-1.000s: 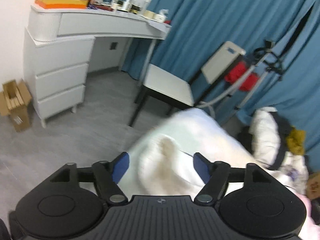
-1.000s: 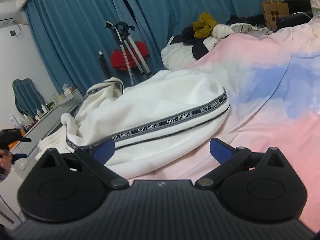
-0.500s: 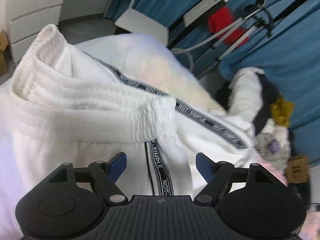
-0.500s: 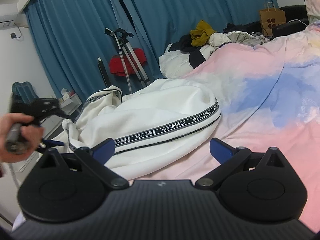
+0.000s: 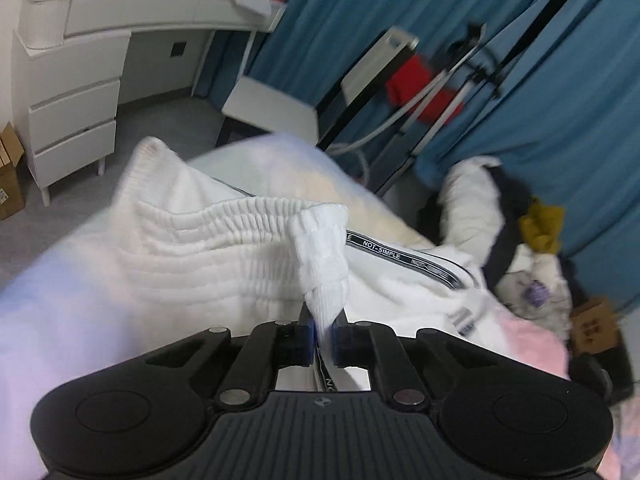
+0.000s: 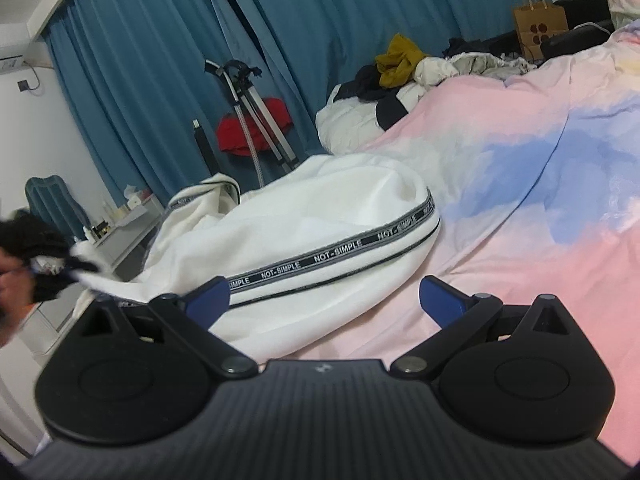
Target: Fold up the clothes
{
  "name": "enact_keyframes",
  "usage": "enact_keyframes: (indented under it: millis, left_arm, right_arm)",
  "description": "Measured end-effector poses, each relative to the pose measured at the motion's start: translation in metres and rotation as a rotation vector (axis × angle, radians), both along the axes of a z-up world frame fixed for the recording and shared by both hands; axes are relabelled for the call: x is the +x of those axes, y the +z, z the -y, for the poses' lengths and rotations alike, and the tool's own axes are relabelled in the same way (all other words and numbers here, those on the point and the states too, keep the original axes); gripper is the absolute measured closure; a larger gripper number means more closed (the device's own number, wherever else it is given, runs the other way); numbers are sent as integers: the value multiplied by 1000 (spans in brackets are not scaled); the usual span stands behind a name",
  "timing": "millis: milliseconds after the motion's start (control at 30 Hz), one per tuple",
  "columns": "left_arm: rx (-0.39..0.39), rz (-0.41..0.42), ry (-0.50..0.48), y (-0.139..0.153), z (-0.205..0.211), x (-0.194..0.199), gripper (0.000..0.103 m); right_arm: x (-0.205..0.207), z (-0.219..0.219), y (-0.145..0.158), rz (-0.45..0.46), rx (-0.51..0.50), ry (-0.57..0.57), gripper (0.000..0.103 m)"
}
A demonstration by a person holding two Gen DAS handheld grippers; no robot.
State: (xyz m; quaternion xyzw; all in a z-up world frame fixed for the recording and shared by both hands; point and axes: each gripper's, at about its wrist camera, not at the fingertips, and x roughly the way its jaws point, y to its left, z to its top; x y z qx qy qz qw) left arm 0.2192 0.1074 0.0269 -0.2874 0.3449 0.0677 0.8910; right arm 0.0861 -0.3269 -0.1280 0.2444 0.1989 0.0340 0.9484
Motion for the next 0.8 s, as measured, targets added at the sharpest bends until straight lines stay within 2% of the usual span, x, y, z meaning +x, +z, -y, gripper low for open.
enact_keyframes:
  millis: [133,233,300,367,433,500,567,667,733,800]
  left_arm:
    - [-81,25,29,0,-38,-98,95]
    - [-173,-29,107,-23,-63,-161,95]
    - [-230,-98,173,-50,-77,-191,95]
    - [-265,-163,208,-74,-86,-209,94]
    - [-295,-184,220,-86,-88,-220,93]
    - [-323,-203,232,-97,-90,-231,84]
    - [-319,-180,216,-92,-88,-239,77]
    - [-336,-167,181,-86,-87,-248,49]
    - [-320,-164,147,-80,-85,-253,47]
    - [-235,-133,109,-68,-68,-253,45]
  right_arm:
    - [-10,1,10,25,-10,-6,0]
    - [-20,2,19,45,-6,-7,0]
    - [-27,5,23,53,0,-12,0]
    - [-33,8,28,61,7,-16,0]
    - [-37,9,31,67,9,-16,0]
    - [-39,9,33,69,0,-15,0]
    - [-41,8,35,67,-10,-10,0]
    - [-41,7,36,66,-20,-7,0]
    - [-40,7,36,63,-24,-11,0]
    - [-40,7,37,61,-27,-14,0]
